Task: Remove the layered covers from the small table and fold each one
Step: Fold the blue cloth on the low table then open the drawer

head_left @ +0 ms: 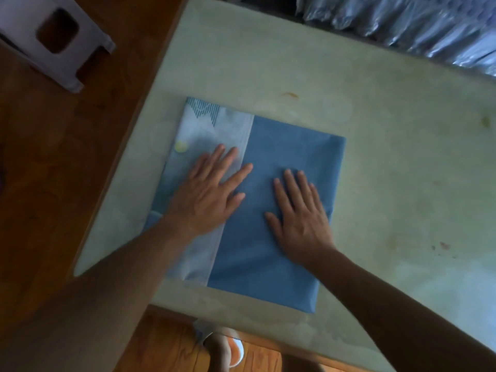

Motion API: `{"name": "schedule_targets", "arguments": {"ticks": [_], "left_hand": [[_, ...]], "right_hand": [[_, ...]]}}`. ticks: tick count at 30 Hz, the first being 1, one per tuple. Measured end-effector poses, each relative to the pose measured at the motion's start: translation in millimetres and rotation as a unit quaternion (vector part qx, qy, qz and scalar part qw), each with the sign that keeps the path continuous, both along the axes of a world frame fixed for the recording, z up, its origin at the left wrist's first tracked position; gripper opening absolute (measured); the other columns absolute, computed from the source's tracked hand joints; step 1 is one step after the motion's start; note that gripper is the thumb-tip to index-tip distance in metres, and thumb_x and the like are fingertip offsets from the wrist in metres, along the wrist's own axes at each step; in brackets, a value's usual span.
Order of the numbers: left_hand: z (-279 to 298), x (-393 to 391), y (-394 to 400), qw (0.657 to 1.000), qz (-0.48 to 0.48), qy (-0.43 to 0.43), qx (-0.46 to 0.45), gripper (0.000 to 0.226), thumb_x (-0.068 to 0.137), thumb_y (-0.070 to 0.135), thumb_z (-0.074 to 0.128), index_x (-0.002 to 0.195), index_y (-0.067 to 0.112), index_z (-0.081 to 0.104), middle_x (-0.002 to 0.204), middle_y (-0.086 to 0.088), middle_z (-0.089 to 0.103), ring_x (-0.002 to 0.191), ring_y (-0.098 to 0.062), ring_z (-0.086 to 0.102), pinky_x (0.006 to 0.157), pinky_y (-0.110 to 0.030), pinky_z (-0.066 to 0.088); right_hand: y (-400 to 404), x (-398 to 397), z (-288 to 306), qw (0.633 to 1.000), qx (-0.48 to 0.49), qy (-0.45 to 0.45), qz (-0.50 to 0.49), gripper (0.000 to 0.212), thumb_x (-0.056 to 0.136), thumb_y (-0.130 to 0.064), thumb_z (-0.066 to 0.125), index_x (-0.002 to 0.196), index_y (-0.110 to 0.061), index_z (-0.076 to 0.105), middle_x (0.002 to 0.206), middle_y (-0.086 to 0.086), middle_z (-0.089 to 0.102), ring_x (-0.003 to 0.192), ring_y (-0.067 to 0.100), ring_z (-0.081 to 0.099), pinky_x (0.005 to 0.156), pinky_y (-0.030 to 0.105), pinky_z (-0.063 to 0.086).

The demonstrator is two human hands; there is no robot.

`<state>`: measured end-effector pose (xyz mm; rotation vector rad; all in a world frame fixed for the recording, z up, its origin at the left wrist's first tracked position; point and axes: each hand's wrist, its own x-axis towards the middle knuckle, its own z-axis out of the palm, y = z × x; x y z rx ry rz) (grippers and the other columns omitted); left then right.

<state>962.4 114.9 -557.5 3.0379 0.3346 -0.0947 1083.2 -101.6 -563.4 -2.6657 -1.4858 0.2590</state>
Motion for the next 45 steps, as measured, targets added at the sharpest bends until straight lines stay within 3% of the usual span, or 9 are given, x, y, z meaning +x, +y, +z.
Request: {"name": "schedule_targets", "arguments": {"ticks": [13,18,28,31,34,37,39,42,45], "left_hand": [[0,-60,53,0.99,0.106,0.092,0.027,0.067,0.104,0.055,0.02,0.16,0.018,0.027,0.168,-0.016,0.014,0.155,-0.036,0.015,0.123,-0.053,0.019],[27,-48,-5,0.981,0.182,0.024,0.054,0.063,0.105,0.046,0.028,0.16,0.015,0.028,0.167,-0.019,0.015,0.155,-0.041,0.01,0.124,-0.057,0.011],[6,-75,-101,0.986,0.154,0.047,-0.036,0.064,0.102,0.051,0.038,0.159,0.024,0.03,0.168,-0.014,0.016,0.155,-0.038,0.014,0.12,-0.058,0.025],[25,-71,-130,0.963,0.265,0.015,-0.036,0.06,0.1,0.042,0.048,0.154,0.018,0.042,0.158,-0.02,0.035,0.146,-0.041,0.032,0.115,-0.055,0.033],[46,-70,-198,0.816,0.525,-0.085,-0.224,0.026,0.094,0.022,0.065,0.117,0.012,0.06,0.116,-0.013,0.059,0.111,-0.034,0.057,0.095,-0.049,0.049],[65,-43,-241,0.361,0.741,-0.101,-0.557,0.017,0.089,0.022,0.071,0.088,0.01,0.059,0.085,-0.011,0.065,0.075,-0.027,0.065,0.068,-0.037,0.051],[71,-25,-252,0.16,0.761,-0.081,-0.623,0.022,0.097,0.024,0.065,0.093,0.003,0.063,0.089,-0.017,0.068,0.079,-0.027,0.063,0.073,-0.035,0.052],[74,-8,-260,0.108,0.79,-0.103,-0.594,0.026,0.097,0.032,0.067,0.099,0.006,0.067,0.096,-0.014,0.07,0.087,-0.024,0.065,0.088,-0.037,0.054],[72,-1,-269,0.093,0.791,-0.149,-0.586,0.033,0.093,0.037,0.072,0.111,0.01,0.069,0.094,-0.007,0.073,0.083,-0.018,0.068,0.072,-0.028,0.052]], "right_hand": [[-46,46,4,0.998,-0.047,0.028,-0.041,0.07,0.1,-0.062,0.023,0.159,-0.023,0.025,0.167,0.007,0.014,0.155,0.027,0.007,0.123,0.054,0.012],[-4,67,17,0.997,0.067,0.004,-0.025,0.061,0.102,-0.049,0.038,0.153,-0.014,0.039,0.161,0.015,0.03,0.152,0.036,0.018,0.123,0.054,0.012],[22,131,-5,0.998,-0.028,-0.001,0.05,0.067,0.102,-0.058,0.022,0.159,-0.022,0.024,0.166,0.009,0.019,0.153,0.035,0.013,0.124,0.05,0.009],[27,134,3,0.999,-0.014,0.024,-0.033,0.068,0.101,-0.056,0.033,0.158,-0.021,0.024,0.165,0.012,0.019,0.152,0.036,0.013,0.123,0.05,0.01],[26,138,22,0.944,0.116,0.127,-0.282,0.065,0.095,-0.034,0.054,0.152,-0.01,0.034,0.157,0.019,0.027,0.141,0.04,0.027,0.117,0.045,0.022],[23,137,43,0.824,0.178,0.259,-0.471,0.063,0.09,-0.022,0.058,0.148,-0.009,0.036,0.146,0.015,0.036,0.129,0.033,0.044,0.11,0.038,0.037],[23,139,48,0.782,0.169,0.33,-0.501,0.071,0.087,-0.028,0.065,0.149,-0.013,0.034,0.143,0.01,0.041,0.123,0.026,0.05,0.104,0.037,0.046],[28,152,52,0.709,0.166,0.456,-0.512,0.067,0.08,-0.033,0.076,0.137,-0.013,0.048,0.123,0.007,0.058,0.105,0.022,0.062,0.082,0.037,0.057],[35,163,62,0.663,0.144,0.556,-0.48,0.015,0.088,-0.015,0.074,0.098,-0.012,0.064,0.095,0.002,0.065,0.081,0.015,0.061,0.065,0.029,0.05]]}}
